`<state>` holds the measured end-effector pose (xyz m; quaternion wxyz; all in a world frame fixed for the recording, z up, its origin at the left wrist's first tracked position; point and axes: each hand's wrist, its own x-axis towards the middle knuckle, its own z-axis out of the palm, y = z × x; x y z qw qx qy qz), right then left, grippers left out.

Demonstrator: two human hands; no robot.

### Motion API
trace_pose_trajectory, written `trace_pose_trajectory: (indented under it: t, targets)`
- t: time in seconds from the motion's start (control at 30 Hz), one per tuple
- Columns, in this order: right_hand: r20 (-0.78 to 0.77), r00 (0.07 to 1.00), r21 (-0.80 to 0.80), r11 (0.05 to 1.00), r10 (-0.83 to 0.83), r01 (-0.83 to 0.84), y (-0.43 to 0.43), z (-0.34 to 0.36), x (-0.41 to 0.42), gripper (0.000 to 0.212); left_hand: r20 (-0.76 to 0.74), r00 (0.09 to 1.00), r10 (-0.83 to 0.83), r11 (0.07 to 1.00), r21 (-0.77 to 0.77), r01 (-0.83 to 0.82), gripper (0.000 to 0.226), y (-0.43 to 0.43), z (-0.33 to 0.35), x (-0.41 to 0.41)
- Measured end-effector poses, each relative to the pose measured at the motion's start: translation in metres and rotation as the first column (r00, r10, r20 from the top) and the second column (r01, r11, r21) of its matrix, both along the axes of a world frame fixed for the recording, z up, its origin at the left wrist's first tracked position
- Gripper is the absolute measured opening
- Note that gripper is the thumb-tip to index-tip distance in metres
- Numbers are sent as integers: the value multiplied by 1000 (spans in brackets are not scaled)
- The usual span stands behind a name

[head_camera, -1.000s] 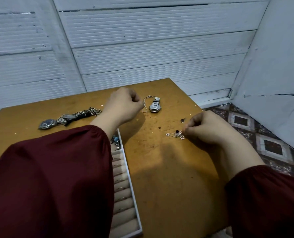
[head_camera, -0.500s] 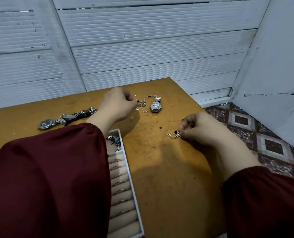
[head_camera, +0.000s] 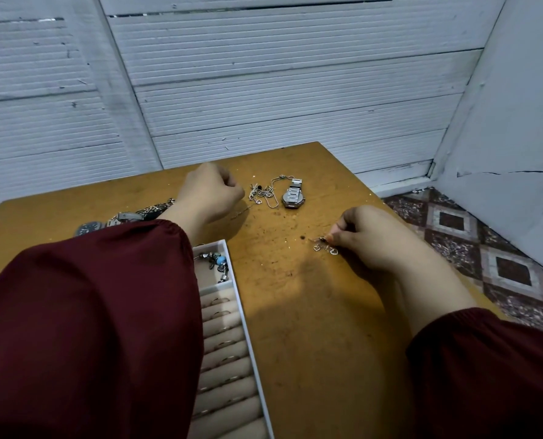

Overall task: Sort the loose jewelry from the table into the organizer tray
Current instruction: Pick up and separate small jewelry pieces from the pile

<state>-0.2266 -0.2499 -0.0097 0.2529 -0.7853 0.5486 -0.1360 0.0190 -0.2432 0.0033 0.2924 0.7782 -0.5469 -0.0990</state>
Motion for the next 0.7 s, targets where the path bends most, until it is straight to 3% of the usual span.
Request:
trace_pose_trajectory:
  t: [0.27, 0.7]
  targets:
    - [203, 976, -213, 969, -81, 125, -1, 15, 27, 17, 73, 997, -37, 998, 56, 33, 11, -11, -8, 4]
    - [341, 937, -212, 965, -75, 154, -5, 8, 42, 17, 297, 937, -184, 982, 91, 164, 17, -48, -5, -4]
